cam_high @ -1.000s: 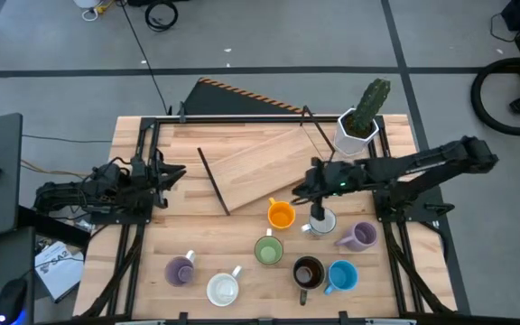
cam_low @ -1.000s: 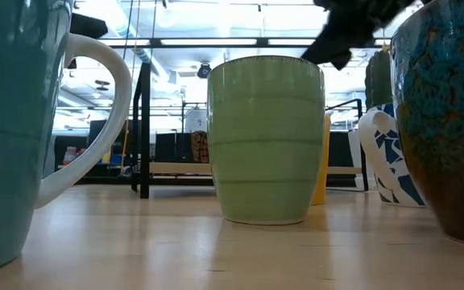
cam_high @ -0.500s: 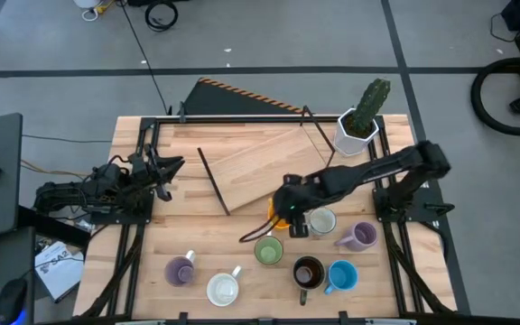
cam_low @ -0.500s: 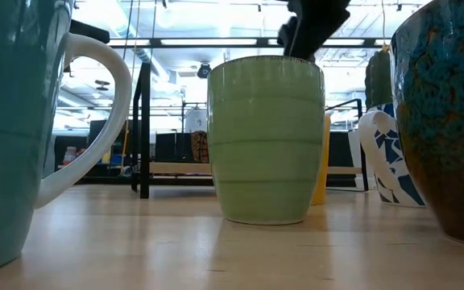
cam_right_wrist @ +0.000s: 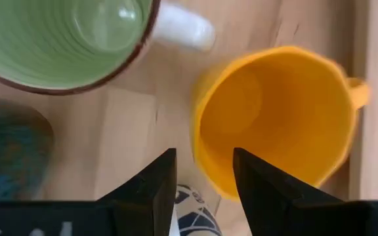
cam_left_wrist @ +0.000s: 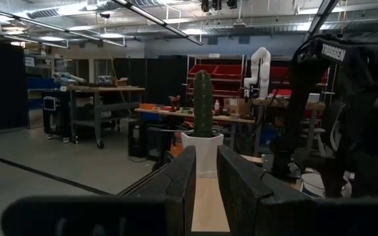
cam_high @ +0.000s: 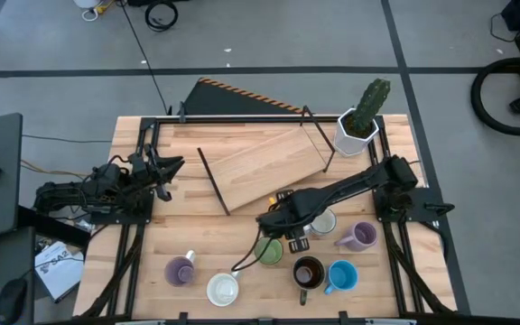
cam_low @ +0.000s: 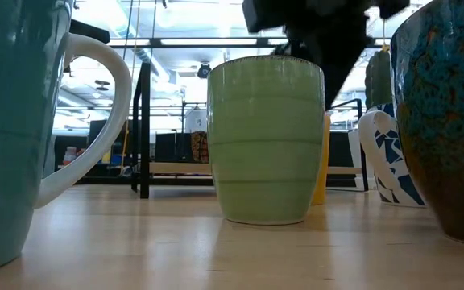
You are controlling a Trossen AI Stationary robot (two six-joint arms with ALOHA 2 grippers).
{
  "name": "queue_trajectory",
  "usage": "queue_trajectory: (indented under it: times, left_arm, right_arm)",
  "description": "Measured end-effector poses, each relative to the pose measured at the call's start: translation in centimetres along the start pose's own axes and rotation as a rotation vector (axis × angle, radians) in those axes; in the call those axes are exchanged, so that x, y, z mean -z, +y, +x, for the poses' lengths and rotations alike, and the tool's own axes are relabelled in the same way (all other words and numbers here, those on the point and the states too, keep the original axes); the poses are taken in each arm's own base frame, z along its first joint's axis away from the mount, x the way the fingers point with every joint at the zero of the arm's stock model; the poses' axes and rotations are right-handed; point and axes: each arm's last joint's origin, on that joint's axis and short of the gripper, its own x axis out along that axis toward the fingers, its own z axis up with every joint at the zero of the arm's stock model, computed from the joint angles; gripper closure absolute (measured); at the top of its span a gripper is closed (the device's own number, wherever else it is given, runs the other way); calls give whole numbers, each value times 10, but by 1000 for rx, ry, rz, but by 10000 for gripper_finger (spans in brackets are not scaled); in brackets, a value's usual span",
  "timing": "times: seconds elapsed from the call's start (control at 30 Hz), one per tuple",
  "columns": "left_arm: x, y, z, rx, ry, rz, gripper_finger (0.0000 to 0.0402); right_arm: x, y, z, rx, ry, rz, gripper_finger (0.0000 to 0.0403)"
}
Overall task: Place coffee mugs
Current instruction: Put the yellow mug on the shelf
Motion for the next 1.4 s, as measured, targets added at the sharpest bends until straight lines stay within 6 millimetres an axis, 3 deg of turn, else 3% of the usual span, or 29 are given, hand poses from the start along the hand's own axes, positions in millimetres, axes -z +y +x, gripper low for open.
queue_trajectory:
  times: [0.27, 0.67, 0.87, 1.2, 1.4]
  left_arm:
    - [0, 0, 0, 0, 0, 0, 333]
    - [1, 0, 0, 0, 8, -10, 333]
    - [1, 0, 0, 1, 11, -9, 333]
    - [2, 0, 0, 0, 15, -4, 333]
    - [2, 0, 0, 0, 15, -1, 333]
  right_arm:
    - [-5, 0, 15, 48, 26, -46, 259]
    - [-5, -4, 17, 23, 44, -57, 380]
    - [3, -9, 5, 52, 60, -71, 382]
    - [33, -56, -52, 184, -17, -96, 376]
    - [49, -110, -63, 226, 3, -269, 373]
